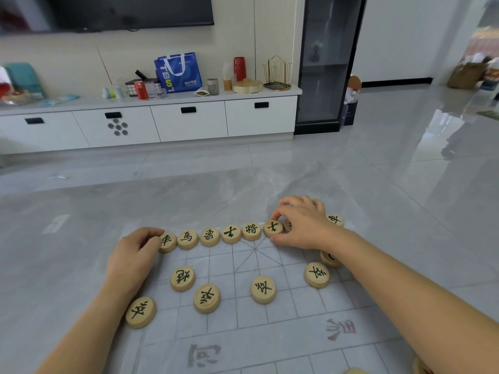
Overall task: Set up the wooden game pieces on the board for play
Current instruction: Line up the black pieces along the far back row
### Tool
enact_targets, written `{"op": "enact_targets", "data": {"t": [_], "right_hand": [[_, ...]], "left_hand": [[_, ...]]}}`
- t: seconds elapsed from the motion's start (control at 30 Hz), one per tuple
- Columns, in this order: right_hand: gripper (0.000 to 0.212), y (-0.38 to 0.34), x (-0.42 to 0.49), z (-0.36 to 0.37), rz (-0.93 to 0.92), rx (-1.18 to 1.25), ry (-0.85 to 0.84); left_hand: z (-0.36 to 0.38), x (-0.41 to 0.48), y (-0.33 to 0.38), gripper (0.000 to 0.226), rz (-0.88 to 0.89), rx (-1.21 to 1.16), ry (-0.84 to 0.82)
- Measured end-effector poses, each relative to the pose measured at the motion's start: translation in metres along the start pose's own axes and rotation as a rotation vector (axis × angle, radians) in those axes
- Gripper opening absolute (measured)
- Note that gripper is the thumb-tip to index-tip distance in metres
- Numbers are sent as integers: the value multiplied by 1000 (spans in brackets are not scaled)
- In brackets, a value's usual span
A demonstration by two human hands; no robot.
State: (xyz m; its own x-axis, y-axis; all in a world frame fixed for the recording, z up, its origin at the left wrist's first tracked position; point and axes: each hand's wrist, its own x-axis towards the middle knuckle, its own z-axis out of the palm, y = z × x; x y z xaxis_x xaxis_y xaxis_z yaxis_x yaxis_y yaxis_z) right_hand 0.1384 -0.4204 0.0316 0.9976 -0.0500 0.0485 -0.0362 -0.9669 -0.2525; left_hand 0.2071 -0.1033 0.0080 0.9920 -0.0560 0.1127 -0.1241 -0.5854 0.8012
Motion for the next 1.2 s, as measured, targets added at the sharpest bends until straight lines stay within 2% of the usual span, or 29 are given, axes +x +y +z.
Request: {"op": "enact_targets", "data": {"t": [0.07,0.2,0.27,0.6,0.67,0.77,0.87,1.03,1.2], "right_hand": [[41,1,0,0,-1,-5,2],[64,7,-4,-6,38,-10,-2],[68,14,-8,-11,81,-6,1],[31,24,-9,-7,117,27,-5],[37,24,-9,-6,112,23,-5],[63,32,-13,-15,134,49,14],[71,54,-24,-29,214,121,53],[72,74,-37,-25,235,48,-33],[49,65,-31,-21,164,107,10]], "left_hand": [[0,0,-1,39,-1,7,-1],[0,0,-1,38,2,6,1],[0,0,-1,37,7,0,4],[1,-1,2,38,12,14,9],[1,-1,3,38,4,15,11],[0,-1,1,39,5,18,7],[0,-1,1,39,13,17,4],[0,-1,2,39,20,18,3],[0,-4,3,38,40,-3,-7]]}}
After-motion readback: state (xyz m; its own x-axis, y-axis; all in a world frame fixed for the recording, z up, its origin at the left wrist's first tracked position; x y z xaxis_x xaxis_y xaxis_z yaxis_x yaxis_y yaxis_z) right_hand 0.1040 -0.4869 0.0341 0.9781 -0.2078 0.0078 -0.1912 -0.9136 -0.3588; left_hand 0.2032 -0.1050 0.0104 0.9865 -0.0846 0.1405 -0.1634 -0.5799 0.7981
